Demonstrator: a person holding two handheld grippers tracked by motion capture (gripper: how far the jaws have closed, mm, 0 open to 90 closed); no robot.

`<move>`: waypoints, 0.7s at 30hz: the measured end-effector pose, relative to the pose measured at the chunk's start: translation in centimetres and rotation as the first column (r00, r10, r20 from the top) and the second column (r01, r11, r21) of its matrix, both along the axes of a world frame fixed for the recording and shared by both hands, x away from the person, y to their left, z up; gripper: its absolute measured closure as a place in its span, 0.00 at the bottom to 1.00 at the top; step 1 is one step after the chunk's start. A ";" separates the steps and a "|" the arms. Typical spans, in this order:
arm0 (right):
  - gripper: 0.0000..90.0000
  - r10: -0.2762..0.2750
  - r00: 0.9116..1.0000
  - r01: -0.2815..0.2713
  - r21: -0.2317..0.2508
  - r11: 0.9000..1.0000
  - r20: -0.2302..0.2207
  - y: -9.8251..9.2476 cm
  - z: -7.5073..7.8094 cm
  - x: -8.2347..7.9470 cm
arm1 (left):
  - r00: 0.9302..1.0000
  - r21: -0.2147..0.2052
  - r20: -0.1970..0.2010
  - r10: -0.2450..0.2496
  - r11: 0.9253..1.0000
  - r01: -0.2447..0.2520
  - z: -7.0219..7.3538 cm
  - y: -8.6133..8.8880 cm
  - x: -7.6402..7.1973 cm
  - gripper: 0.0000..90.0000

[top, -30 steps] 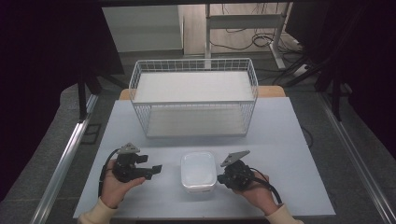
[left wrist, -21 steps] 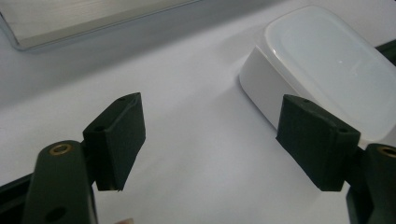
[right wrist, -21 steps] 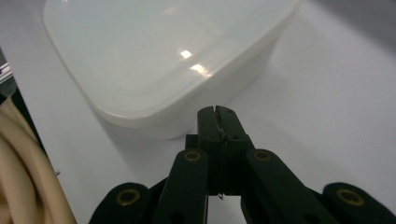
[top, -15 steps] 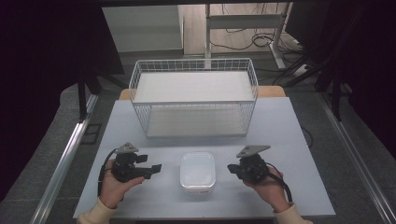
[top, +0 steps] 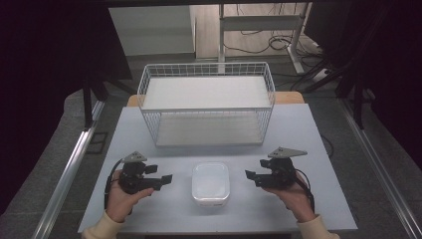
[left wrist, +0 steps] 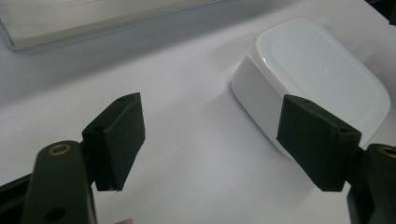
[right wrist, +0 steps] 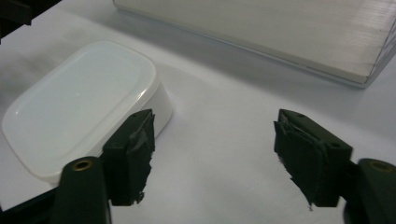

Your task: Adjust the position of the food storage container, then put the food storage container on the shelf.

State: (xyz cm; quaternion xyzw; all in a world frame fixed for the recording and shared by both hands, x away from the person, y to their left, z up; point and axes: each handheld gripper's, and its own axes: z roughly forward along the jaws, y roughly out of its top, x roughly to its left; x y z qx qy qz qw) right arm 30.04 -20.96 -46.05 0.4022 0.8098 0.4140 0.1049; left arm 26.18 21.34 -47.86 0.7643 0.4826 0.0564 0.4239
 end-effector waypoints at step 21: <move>0.23 0.017 0.999 -0.014 0.069 0.997 -0.042 0.8 0.9 -0.2 | 1.000 -0.053 -0.021 0.006 0.999 -0.007 1.6 -0.8 0.1 0.25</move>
